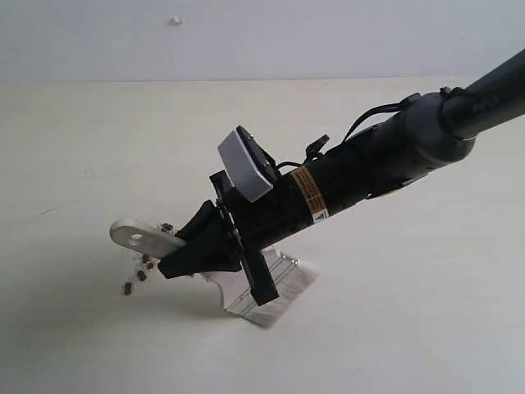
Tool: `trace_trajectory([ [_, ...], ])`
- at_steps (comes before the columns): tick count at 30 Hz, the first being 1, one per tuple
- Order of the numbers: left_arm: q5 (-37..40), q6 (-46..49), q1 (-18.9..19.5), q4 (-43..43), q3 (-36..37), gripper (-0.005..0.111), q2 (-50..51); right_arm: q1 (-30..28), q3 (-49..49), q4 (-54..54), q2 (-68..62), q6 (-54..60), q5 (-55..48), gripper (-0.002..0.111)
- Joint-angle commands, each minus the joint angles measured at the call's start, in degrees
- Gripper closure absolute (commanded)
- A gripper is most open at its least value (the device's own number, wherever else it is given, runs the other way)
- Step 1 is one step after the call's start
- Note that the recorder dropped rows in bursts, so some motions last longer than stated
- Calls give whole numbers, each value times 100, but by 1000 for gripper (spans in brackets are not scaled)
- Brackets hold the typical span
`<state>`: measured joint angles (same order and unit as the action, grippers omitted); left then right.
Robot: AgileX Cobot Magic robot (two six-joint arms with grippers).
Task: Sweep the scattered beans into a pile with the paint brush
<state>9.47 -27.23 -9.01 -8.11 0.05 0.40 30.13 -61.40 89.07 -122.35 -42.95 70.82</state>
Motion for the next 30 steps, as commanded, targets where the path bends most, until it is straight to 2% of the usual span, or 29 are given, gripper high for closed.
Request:
trace_trajectory([
  [1,-10,8,-20,-39,-5,107,-40,-159,-430,-88,-249,67,-85,108],
  [7,-10,8,-20,-39,-5,107,-40,-176,-1039,-75,-581,-506,-85,108],
  [15,-10,8,-20,-39,-5,107,-40,-176,-1456,-327,-758,-742,-85,108],
  [23,-10,8,-20,-39,-5,107,-40,-176,-2026,-103,-572,-2787,-85,108],
  [30,-10,8,-20,-39,-5,107,-40,-176,-2095,713,417,-3572,-85,108],
])
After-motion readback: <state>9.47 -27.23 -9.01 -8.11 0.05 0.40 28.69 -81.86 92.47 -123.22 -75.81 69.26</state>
